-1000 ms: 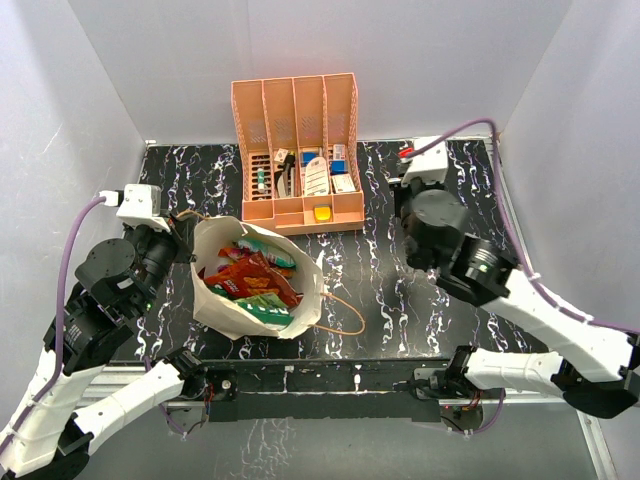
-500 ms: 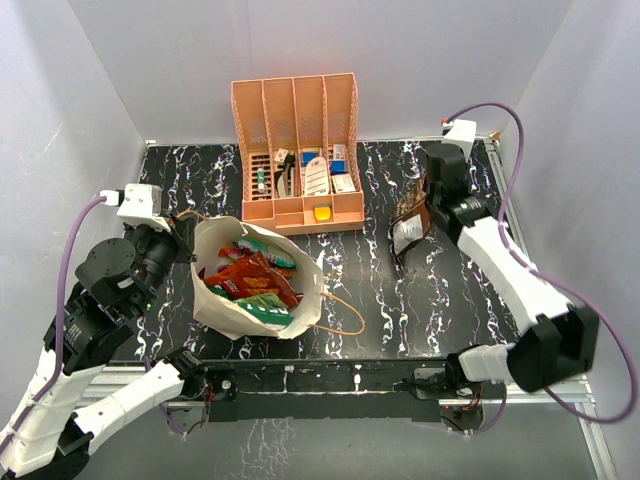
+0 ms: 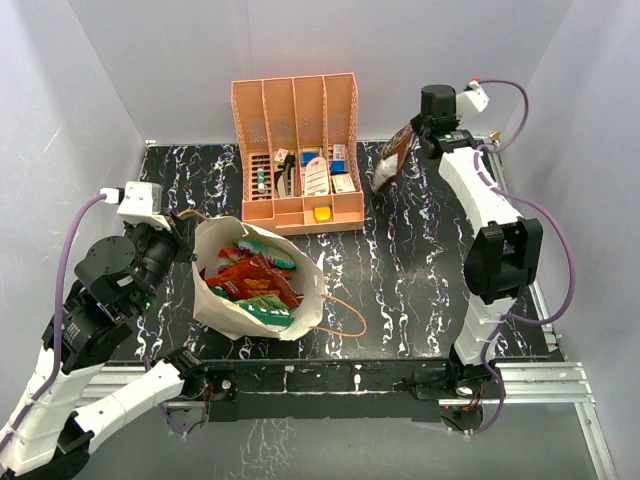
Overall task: Take the snacks out of the paper bag
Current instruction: Place the snack at the center of the board.
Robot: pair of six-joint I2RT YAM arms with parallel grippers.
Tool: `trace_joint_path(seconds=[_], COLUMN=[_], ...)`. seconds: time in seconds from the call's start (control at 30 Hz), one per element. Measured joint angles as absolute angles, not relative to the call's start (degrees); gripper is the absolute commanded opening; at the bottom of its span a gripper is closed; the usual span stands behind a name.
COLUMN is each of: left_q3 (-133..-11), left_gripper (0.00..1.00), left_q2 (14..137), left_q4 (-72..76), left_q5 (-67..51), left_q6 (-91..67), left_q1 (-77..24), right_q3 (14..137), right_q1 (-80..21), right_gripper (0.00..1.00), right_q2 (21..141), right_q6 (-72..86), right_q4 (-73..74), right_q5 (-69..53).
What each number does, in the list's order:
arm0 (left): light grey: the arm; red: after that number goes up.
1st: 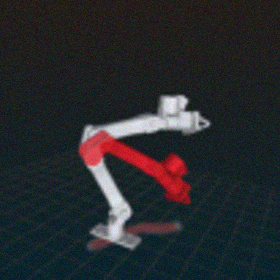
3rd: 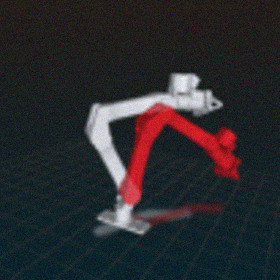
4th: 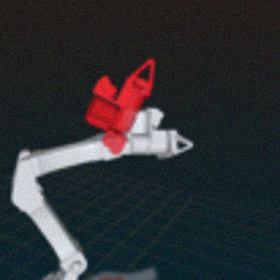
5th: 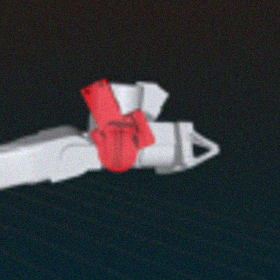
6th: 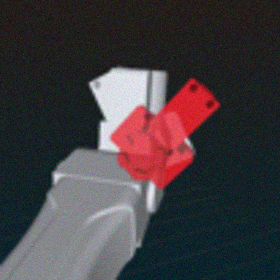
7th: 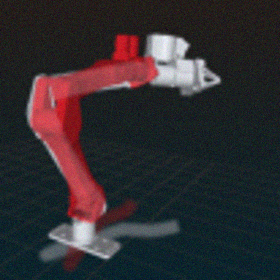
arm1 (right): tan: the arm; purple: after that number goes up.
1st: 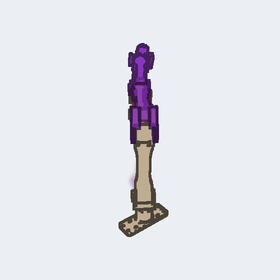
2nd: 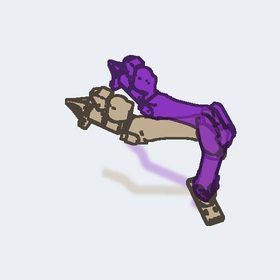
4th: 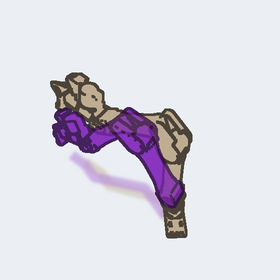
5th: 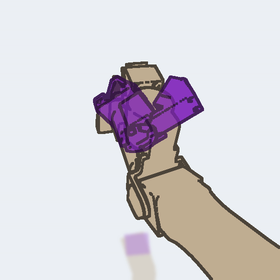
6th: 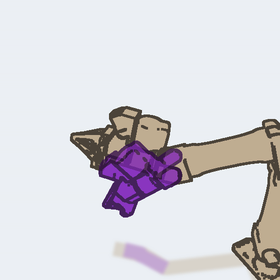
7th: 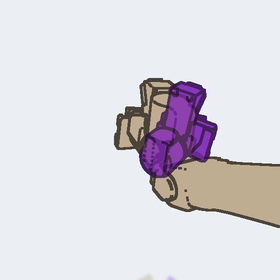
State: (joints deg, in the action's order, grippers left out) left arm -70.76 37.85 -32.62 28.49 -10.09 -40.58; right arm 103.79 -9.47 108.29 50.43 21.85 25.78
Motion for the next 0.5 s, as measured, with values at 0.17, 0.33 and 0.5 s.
trace_joint_path(seconds=[0.17,0.33,0.5], left_q3=[-70.76,-70.76,-70.65], left_gripper=[0.0,0.0,0.0], left_q2=[37.82,37.85,38.06], left_q4=[-32.64,-32.62,-32.34], left_q5=[28.21,27.55,26.65], left_q6=[-10.2,-10.48,-10.87], left_q1=[-40.58,-40.58,-40.58], right_q3=[89.52,62.11,39.24], right_q1=[-4.12,-0.23,-0.12], right_gripper=[0.07,0.08,0.1], right_q2=[104.07,93.21,78.54], right_q6=[59.72,63.57,65.36], right_q4=[19.62,17.85,14.31], right_q5=[27.68,30.06,31.11])
